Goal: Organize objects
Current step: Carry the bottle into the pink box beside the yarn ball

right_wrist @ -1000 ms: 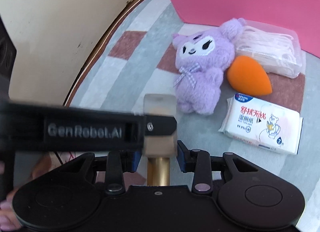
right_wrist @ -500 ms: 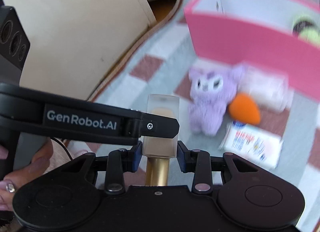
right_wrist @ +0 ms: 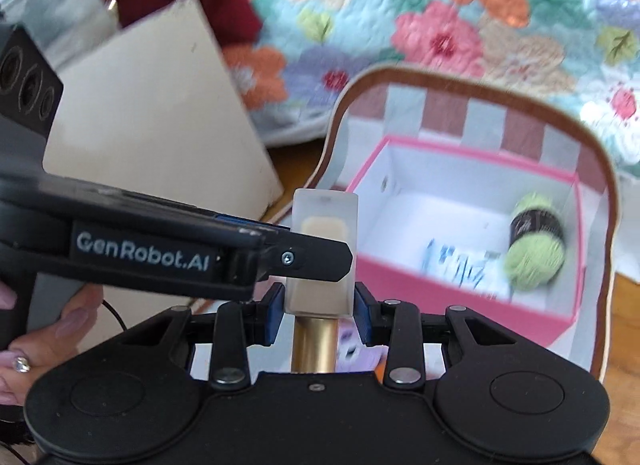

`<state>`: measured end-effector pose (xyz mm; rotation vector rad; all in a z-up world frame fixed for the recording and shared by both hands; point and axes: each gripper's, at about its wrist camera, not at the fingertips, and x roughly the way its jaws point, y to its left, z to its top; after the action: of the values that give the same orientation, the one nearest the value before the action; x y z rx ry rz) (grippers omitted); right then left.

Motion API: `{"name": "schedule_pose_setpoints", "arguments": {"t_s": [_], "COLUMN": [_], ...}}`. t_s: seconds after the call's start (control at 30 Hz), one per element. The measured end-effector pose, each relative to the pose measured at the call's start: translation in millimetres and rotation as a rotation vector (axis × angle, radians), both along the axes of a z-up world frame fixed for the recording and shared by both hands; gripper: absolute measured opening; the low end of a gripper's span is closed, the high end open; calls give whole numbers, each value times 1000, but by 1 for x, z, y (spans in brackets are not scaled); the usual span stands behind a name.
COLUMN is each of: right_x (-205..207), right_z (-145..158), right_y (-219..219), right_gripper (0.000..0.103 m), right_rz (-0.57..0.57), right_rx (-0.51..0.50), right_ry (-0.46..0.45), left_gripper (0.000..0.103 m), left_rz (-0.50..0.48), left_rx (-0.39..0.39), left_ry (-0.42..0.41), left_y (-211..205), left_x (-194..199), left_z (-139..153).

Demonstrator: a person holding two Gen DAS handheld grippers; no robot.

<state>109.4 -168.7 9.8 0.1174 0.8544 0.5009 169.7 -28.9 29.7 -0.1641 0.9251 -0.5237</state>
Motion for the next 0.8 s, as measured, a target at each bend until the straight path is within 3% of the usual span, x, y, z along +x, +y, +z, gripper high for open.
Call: {"name": "schedule_pose_setpoints", "arguments": {"t_s": [0.2, 0.43, 0.57, 0.8], "right_x": [77, 123, 138, 158], "right_z": [10, 1, -8, -62], "right_y": [-22, -27, -36, -52], "right_gripper": [41, 41, 41, 41], "right_rz": [-47, -129, -142, -186], "right_rx": [-13, -70, -80, -94], "right_ry": [65, 102, 144, 182], "left_gripper": [41, 43, 43, 43], "left_rz": [-17, -96, -111, -105], "left_rx": [14, -25, -65, -77], "left_ry": [-34, 48, 85, 154], "left_y": [-33, -47, -51, -76], "left_x": [65, 126, 144, 173], "left_z": [7, -12, -37, -99]}}
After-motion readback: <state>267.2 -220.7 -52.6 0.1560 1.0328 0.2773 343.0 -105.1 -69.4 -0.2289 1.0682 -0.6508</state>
